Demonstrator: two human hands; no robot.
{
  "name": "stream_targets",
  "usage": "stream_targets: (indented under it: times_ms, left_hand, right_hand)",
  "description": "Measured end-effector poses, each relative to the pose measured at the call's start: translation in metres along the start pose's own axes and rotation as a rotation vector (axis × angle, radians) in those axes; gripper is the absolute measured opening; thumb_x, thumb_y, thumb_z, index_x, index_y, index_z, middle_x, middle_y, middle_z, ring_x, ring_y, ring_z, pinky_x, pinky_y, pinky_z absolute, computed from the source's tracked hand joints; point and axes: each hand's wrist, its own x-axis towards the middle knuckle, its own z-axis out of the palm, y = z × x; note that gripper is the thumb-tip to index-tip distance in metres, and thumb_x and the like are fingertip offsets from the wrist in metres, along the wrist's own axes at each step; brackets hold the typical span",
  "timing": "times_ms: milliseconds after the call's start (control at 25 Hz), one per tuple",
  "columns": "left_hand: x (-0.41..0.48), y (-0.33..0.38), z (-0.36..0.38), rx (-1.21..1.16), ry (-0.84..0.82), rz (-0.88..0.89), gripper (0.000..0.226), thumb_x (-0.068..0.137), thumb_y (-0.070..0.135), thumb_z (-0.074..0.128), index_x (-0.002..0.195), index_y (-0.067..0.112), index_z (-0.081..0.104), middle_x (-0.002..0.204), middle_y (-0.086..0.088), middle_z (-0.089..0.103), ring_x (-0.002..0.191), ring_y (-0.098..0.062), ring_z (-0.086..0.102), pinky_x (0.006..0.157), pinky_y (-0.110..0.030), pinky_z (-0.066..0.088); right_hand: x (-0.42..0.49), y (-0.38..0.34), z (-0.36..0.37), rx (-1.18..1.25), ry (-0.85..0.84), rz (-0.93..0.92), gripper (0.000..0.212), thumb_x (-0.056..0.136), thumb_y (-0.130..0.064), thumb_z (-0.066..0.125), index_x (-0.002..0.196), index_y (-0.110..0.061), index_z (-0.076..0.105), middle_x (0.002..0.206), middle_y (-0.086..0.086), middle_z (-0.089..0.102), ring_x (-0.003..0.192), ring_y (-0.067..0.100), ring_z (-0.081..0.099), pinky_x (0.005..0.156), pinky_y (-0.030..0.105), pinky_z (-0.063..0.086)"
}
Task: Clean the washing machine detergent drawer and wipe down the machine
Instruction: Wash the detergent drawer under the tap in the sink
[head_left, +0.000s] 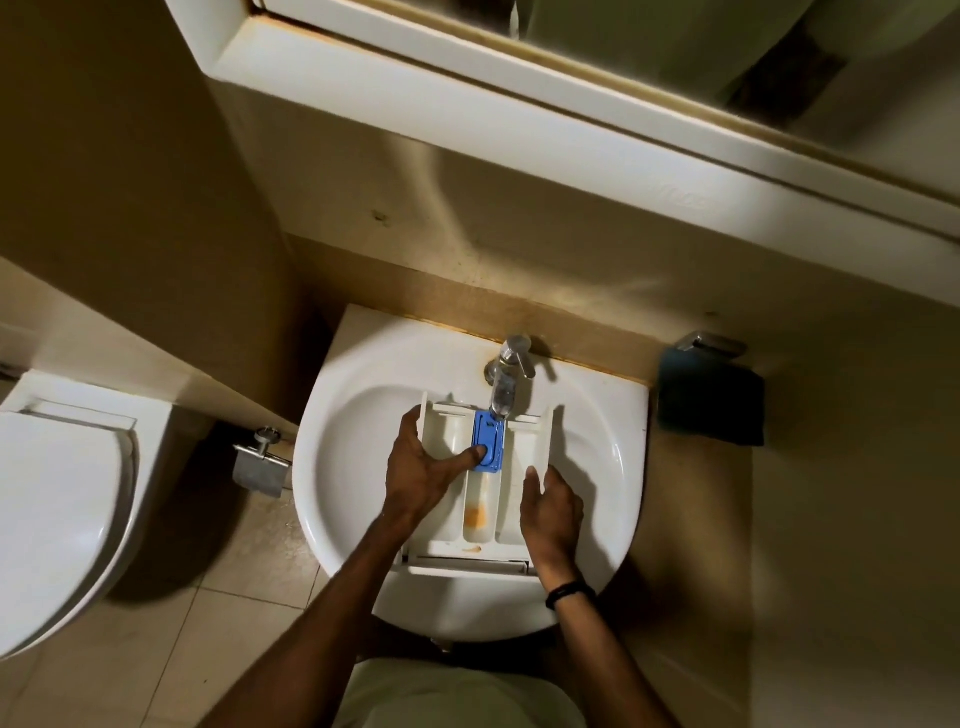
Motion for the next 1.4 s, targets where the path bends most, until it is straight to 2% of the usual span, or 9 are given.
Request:
stream_targets:
  times_ms: [120, 360, 600, 720, 880, 1000, 1120, 1200, 1400]
  left_hand:
    - [-0.001, 0.001, 0.000, -0.035, -0.007, -0.016, 0.095, 0.066, 0.041, 0.097, 0.144, 0.021, 0.047, 0.128, 0.006, 0.065, 0.113, -0.014, 0.063, 0.084, -0.014, 0.051]
    - [-0.005, 0.004, 0.002, -0.029, 0.003, -0.034, 0.100, 0.060, 0.050, 0.098, 0.142, 0.024, 0.048, 0.133, 0.003, 0.066, 0.118, -0.019, 0.065, 0.101, -0.043, 0.058]
    - [-0.001, -0.005, 0.004, -0.034, 0.017, 0.035, 0.095, 0.061, 0.046, 0.099, 0.139, 0.021, 0.052, 0.128, 0.006, 0.069, 0.115, -0.013, 0.068, 0.102, -0.040, 0.057]
    - [0.000, -0.003, 0.007, -0.045, 0.017, 0.067, 0.090, 0.066, 0.036, 0.099, 0.140, 0.016, 0.052, 0.128, 0.005, 0.068, 0.115, -0.011, 0.066, 0.102, -0.028, 0.054]
    - [0.005, -0.013, 0.007, -0.007, 0.039, 0.083, 0.105, 0.059, 0.052, 0.098, 0.144, 0.016, 0.048, 0.136, 0.001, 0.065, 0.125, -0.016, 0.062, 0.110, -0.035, 0.050]
    - [0.005, -0.013, 0.008, 0.017, 0.064, 0.080, 0.110, 0.060, 0.051, 0.098, 0.149, 0.014, 0.045, 0.142, -0.003, 0.062, 0.132, -0.019, 0.057, 0.115, -0.039, 0.046]
    - [0.003, -0.009, 0.009, 0.004, 0.046, 0.088, 0.104, 0.065, 0.040, 0.098, 0.149, 0.012, 0.044, 0.142, -0.004, 0.061, 0.131, -0.020, 0.057, 0.109, -0.030, 0.046]
    - [0.002, -0.008, 0.009, 0.004, 0.043, 0.085, 0.103, 0.068, 0.036, 0.097, 0.151, 0.010, 0.042, 0.144, -0.006, 0.059, 0.132, -0.021, 0.055, 0.104, -0.023, 0.042]
    - [0.002, -0.005, 0.009, 0.013, 0.034, 0.077, 0.106, 0.069, 0.035, 0.097, 0.154, 0.009, 0.038, 0.150, -0.009, 0.055, 0.138, -0.023, 0.050, 0.105, -0.023, 0.040]
  right_hand:
    - [0.003, -0.002, 0.000, 0.020, -0.015, 0.028, 0.028, 0.104, -0.030, 0.048, 0.115, -0.011, 0.066, 0.114, 0.008, 0.072, 0.110, 0.035, 0.063, 0.093, 0.039, 0.050]
    - [-0.002, -0.002, -0.004, 0.137, -0.011, 0.017, 0.026, 0.104, -0.030, 0.047, 0.117, -0.016, 0.065, 0.113, 0.004, 0.073, 0.109, 0.032, 0.063, 0.089, 0.033, 0.046]
    - [-0.009, -0.002, -0.007, -0.036, 0.038, -0.052, 0.035, 0.100, -0.015, 0.053, 0.134, -0.005, 0.055, 0.129, 0.016, 0.063, 0.121, 0.035, 0.056, 0.100, 0.038, 0.044]
    - [-0.033, 0.001, -0.012, -0.170, 0.192, -0.384, 0.043, 0.090, 0.003, 0.057, 0.133, -0.002, 0.058, 0.129, 0.016, 0.060, 0.120, 0.030, 0.056, 0.103, 0.038, 0.049]
    - [-0.051, 0.005, -0.015, -0.359, -0.197, -0.867, 0.046, 0.078, 0.000, 0.036, 0.106, -0.009, 0.071, 0.105, 0.008, 0.065, 0.103, 0.029, 0.062, 0.105, 0.042, 0.048]
    - [-0.031, -0.018, -0.020, -0.697, -0.466, -0.866, 0.036, 0.089, -0.003, 0.042, 0.112, -0.014, 0.067, 0.114, 0.005, 0.062, 0.118, 0.024, 0.054, 0.125, 0.047, 0.013]
    - [-0.027, -0.041, -0.015, -0.976, -0.605, -0.815, 0.037, 0.102, -0.012, 0.040, 0.135, -0.009, 0.057, 0.144, 0.009, 0.048, 0.137, 0.028, 0.041, 0.123, 0.056, 0.007]
    - [-0.023, -0.045, -0.020, -1.094, -0.737, -0.852, 0.036, 0.104, -0.013, 0.038, 0.133, -0.015, 0.059, 0.141, 0.004, 0.054, 0.135, 0.025, 0.045, 0.123, 0.055, 0.005]
    - [-0.016, -0.036, -0.031, -1.021, -0.610, -1.001, 0.032, 0.102, -0.015, 0.043, 0.127, -0.020, 0.064, 0.136, 0.004, 0.054, 0.138, 0.024, 0.041, 0.123, 0.057, -0.002]
